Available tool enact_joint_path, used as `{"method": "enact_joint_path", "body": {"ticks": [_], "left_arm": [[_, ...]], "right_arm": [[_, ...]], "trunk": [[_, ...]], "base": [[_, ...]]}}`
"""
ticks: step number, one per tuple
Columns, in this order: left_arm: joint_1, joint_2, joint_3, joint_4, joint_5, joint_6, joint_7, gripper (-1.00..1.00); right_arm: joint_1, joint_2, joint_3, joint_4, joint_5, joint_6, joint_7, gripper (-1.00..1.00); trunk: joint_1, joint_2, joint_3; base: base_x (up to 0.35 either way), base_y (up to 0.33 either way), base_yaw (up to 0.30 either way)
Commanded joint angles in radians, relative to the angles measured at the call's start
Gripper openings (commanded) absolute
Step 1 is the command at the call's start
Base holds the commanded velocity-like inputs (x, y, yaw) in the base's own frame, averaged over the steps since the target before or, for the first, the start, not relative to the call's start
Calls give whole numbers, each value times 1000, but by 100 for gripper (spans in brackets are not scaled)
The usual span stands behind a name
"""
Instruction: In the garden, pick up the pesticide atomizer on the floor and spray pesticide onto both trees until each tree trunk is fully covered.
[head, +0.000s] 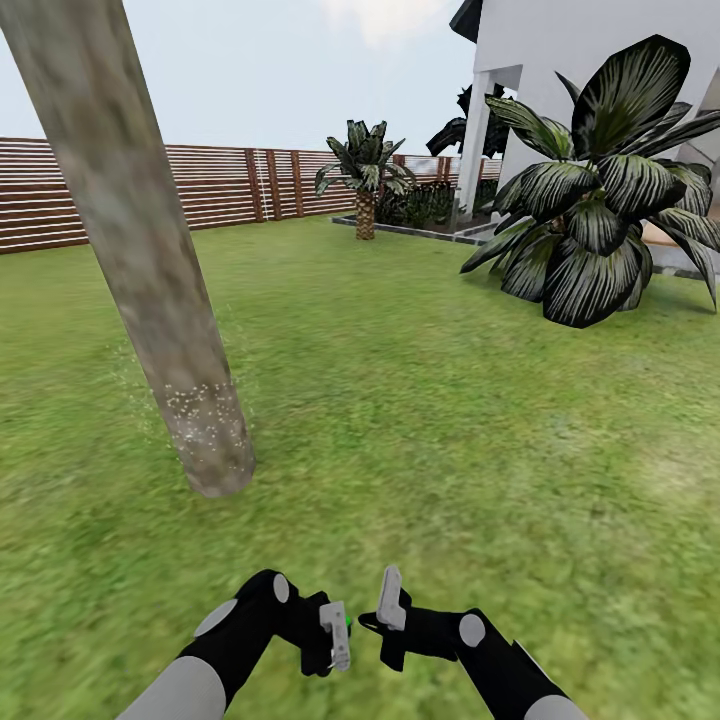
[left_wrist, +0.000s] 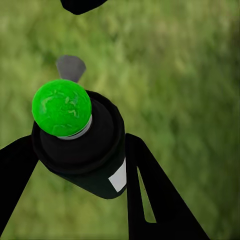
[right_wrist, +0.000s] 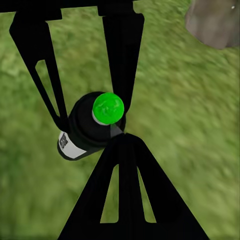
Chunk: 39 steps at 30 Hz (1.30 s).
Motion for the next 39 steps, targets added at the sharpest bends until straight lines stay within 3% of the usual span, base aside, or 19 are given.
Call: {"method": "enact_joint_path", "body": {"ticks": [1,31,36,39], "left_arm": [[0,-1,0,0,0,0,0,-100],[-1,-21,0,0,6,-1,0,-100],[-2,-4,0,26,-2,-4,0,-100],[-2,38,4,41,-4,-5,1,-100]], "right_arm": [[0,0,0,0,0,0,0,-100],[1,-1,-2,0,0,0,0,-100],[0,-1,-2,0,0,0,0,-100],[1,-2,-2,0,0,-1,0,-100]], "trunk": [[0,0,0],[0,0,0],[0,0,0],[0,0,0]], "base": [[0,0,0],[0,0,0],[0,0,0],[0,0,0]]}}
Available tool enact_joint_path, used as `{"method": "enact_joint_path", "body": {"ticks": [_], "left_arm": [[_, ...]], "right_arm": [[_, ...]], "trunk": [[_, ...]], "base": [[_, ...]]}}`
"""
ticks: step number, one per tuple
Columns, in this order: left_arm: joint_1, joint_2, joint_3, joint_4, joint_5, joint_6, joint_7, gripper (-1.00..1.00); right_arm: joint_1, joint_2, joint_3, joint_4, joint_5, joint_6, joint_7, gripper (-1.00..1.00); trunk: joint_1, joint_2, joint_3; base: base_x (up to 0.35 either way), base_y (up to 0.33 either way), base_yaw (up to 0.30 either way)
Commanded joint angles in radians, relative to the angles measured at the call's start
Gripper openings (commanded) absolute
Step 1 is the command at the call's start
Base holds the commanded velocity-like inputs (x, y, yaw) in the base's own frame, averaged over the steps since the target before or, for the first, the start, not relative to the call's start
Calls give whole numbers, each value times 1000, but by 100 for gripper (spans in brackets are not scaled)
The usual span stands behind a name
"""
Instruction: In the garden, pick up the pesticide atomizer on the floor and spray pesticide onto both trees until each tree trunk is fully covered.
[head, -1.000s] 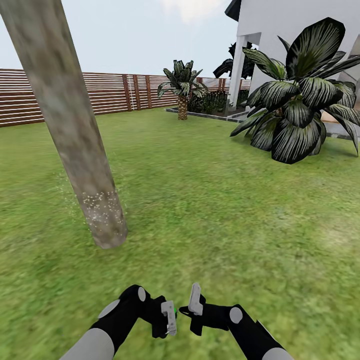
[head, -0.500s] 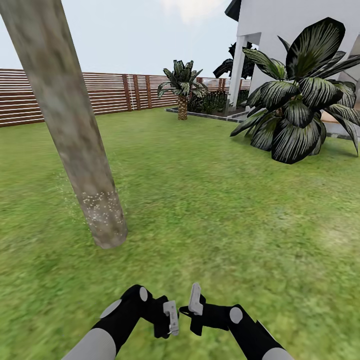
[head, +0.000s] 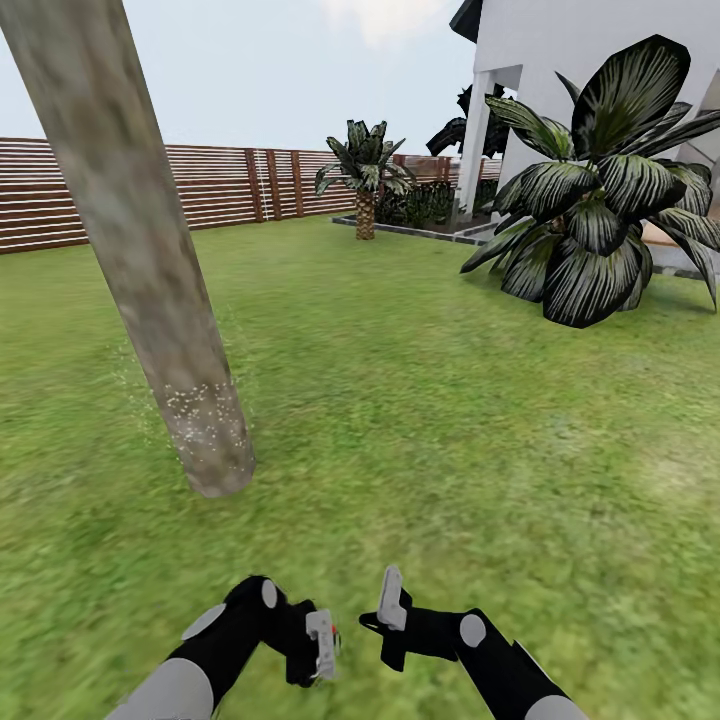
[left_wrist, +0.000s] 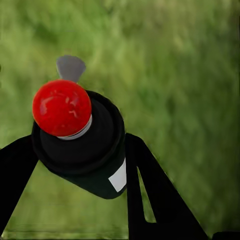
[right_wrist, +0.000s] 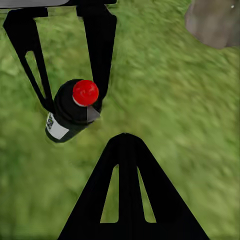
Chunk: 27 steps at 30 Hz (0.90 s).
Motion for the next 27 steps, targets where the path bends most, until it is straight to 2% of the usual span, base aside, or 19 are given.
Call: {"method": "enact_joint_path", "body": {"ticks": [1,5,12,13,17,19,20,21,22,23,24,26,27], "left_arm": [[0,18,1,1,4,-1,0,-100],[-1,97,3,2,12,-2,-1,-100],[3,203,7,3,16,-2,-1,-100],[4,220,8,3,16,-2,-1,-100],[6,268,16,3,17,-2,-2,-100],[5,287,40,3,17,-2,0,-100],[5,293,73,2,17,-2,0,-100],[5,297,141,2,19,-4,1,-100],[5,298,179,2,20,-5,4,-100],[5,297,272,2,22,-25,19,-100],[5,296,314,2,23,-41,30,-100],[6,288,462,4,40,-101,84,-100],[6,286,510,11,53,-113,100,-100]], "right_arm": [[0,0,0,0,0,0,0,-100],[0,-1,0,1,0,0,0,-100],[0,-2,-1,3,0,0,0,-100],[0,-2,-1,3,0,0,0,100],[0,-3,-3,3,0,-1,0,100],[0,-3,-6,6,1,-1,-1,100],[0,-6,-7,8,1,-1,-3,100],[0,-9,-9,10,1,-2,-8,100],[0,-11,-10,11,0,-2,-11,100],[0,-19,-18,13,-1,-2,-37,100],[1,-25,-28,14,-2,-2,-58,100],[3,-38,-115,49,-3,-2,-161,100],[4,-40,-162,81,-3,-2,-197,100]], "trunk": [[0,0,0],[0,0,0],[0,0,0],[0,0,0],[0,0,0],[0,0,0],[0,0,0],[0,0,0],[0,0,0],[0,0,0],[0,0,0],[0,0,0],[0,0,0]], "base": [[0,0,0],[0,0,0],[0,0,0],[0,0,0],[0,0,0],[0,0,0],[0,0,0],[0,0,0],[0,0,0],[0,0,0],[0,0,0],[0,0,0],[0,0,0]]}}
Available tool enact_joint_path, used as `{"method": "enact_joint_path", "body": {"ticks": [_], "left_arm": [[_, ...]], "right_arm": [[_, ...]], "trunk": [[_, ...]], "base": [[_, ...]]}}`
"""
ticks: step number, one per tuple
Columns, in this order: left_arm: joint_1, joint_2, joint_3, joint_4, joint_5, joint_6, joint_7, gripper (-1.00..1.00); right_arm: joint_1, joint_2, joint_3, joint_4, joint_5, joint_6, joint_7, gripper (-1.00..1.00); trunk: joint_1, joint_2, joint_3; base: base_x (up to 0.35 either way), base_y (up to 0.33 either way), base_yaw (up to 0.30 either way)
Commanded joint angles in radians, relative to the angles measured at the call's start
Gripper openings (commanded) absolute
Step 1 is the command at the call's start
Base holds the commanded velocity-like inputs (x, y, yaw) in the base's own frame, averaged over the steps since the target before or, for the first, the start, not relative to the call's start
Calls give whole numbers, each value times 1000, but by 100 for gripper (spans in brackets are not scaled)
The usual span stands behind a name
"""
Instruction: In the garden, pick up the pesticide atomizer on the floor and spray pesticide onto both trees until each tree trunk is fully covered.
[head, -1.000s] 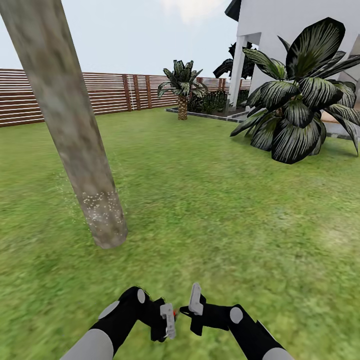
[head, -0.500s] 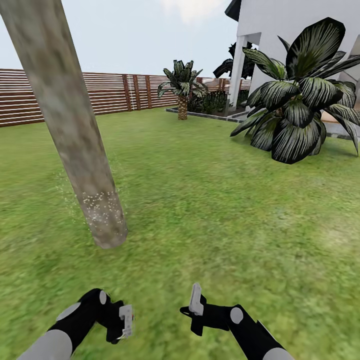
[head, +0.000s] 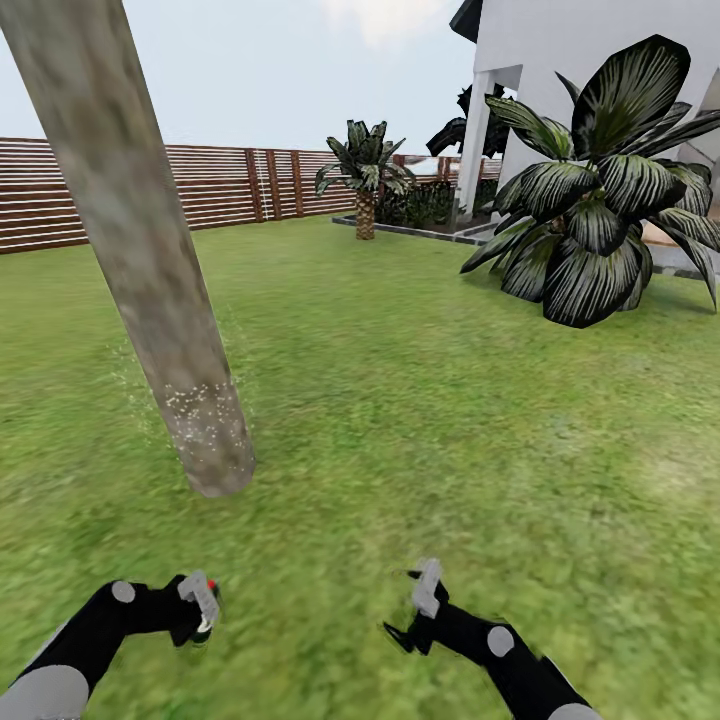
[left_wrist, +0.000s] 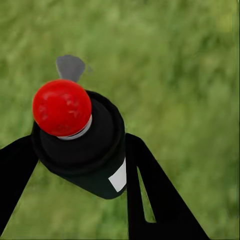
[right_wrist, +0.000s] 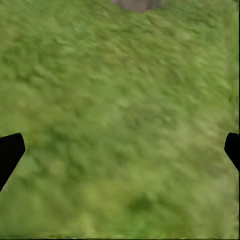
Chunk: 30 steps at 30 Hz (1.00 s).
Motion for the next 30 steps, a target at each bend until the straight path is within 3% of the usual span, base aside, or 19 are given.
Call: {"method": "enact_joint_path", "body": {"ticks": [1,3,4,5,8,10,11,13,15,17,18,19,21,30], "left_arm": [[0,-2,67,22,29,-14,21,-100],[2,-3,177,87,126,-53,93,-100],[13,-3,208,120,181,-95,161,-100],[35,-2,221,152,233,-141,247,-100],[86,-3,231,199,332,-224,436,-100],[107,-3,233,250,398,-286,530,-100],[113,-2,236,282,428,-317,567,-100],[135,-1,239,332,482,-371,638,-100],[146,-2,240,347,505,-394,681,-100],[154,-2,241,363,511,-399,695,-100],[161,-2,242,367,515,-400,700,-100],[185,-2,243,372,562,-403,722,-100],[201,-2,242,373,592,-405,730,-100],[205,2,240,373,597,-405,728,-100]], "right_arm": [[0,-2,-82,53,-1,0,-56,100],[1,-23,-236,167,0,-8,-211,100],[2,-33,-270,208,1,-25,-307,100],[10,-37,-284,230,0,-55,-404,100],[59,-39,-294,245,-2,-147,-610,100],[92,-39,-296,254,-4,-200,-696,100],[104,-38,-298,258,-7,-219,-713,100],[127,-38,-300,260,-83,-252,-726,100],[135,-38,-301,261,-191,-265,-729,100],[137,-39,-301,260,-238,-269,-729,100],[137,-39,-300,260,-247,-270,-728,100],[137,-37,-298,260,-253,-273,-727,100],[137,-38,-299,260,-253,-273,-727,100],[137,-38,-298,275,-250,-272,-725,100]], "trunk": [[0,0,0],[0,0,0],[0,0,0],[0,0,0],[0,0,0],[0,0,0],[0,0,0],[0,0,0],[0,0,0],[0,0,0],[0,0,0],[0,0,0],[0,0,0],[0,0,0]], "base": [[0,0,0],[0,0,0],[0,0,0],[0,0,0],[0,0,0],[0,0,0],[0,0,0],[0,0,0],[0,0,0],[0,0,0],[0,0,0],[0,0,0],[0,0,0],[-45,0,0]]}}
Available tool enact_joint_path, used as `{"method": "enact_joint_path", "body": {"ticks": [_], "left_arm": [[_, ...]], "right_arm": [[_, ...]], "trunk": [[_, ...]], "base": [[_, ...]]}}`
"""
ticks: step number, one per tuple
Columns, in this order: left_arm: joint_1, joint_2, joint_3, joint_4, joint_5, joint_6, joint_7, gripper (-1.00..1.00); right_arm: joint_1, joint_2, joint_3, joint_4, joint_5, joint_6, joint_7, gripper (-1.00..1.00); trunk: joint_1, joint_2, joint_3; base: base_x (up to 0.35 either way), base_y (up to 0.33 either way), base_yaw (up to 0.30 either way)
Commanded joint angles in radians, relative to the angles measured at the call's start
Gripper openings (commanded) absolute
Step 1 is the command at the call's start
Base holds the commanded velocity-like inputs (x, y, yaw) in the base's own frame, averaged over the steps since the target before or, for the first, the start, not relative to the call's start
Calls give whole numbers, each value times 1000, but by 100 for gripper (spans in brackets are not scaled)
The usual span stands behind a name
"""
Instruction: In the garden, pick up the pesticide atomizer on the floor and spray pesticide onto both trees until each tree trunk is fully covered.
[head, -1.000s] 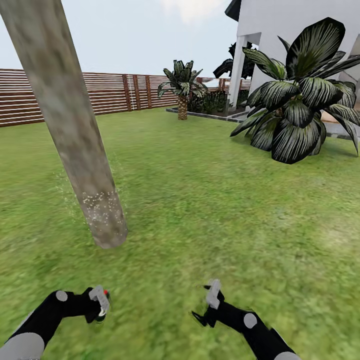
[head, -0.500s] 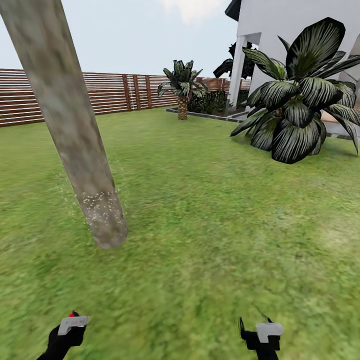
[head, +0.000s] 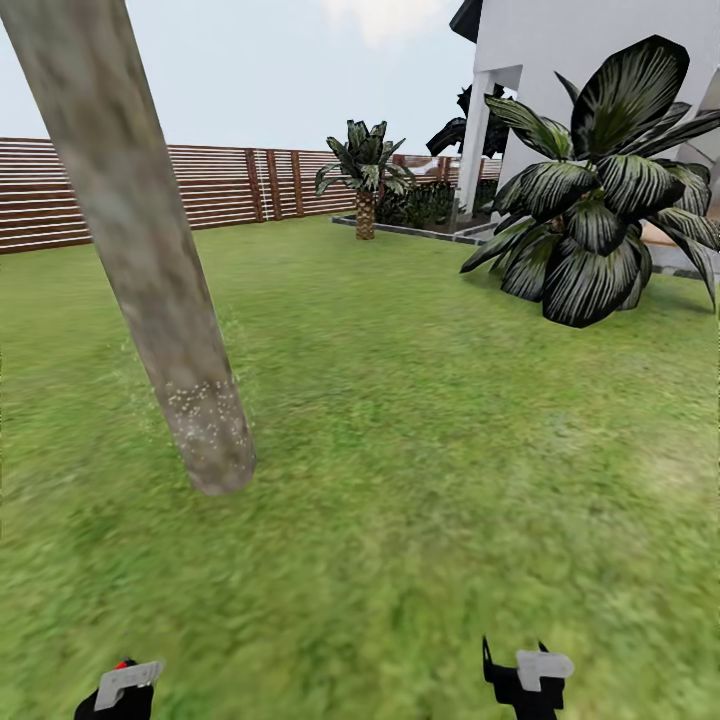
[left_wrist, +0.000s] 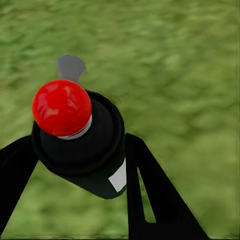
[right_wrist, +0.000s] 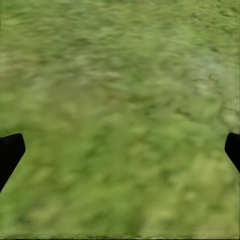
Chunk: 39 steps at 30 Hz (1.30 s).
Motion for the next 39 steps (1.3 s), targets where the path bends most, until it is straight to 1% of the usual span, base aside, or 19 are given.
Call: {"method": "enact_joint_path", "body": {"ticks": [1,6,12,16,22,36,39], "left_arm": [[2,0,0,0,1,0,0,-100],[4,0,0,0,1,-1,1,-100],[4,0,1,-2,2,-1,2,-100],[4,2,2,-2,2,0,3,-100],[4,3,3,-3,4,1,3,-100],[4,4,3,-8,6,3,5,-100],[4,4,3,-7,32,2,4,-100]], "right_arm": [[0,1,1,1,0,0,0,100],[0,2,2,1,1,0,0,100],[0,3,3,3,1,0,0,100],[0,3,3,33,1,0,-1,100],[0,2,3,35,1,-1,-2,100],[0,0,2,33,0,-2,-3,100],[0,0,2,34,1,-2,-3,100]], "trunk": [[0,0,0],[0,0,0],[0,0,0],[0,0,0],[0,0,1],[0,0,7],[0,0,9]], "base": [[-291,0,0],[-315,-65,50],[-238,-204,262],[-241,-190,278],[-210,-137,279],[-11,-5,278],[0,0,258]]}}
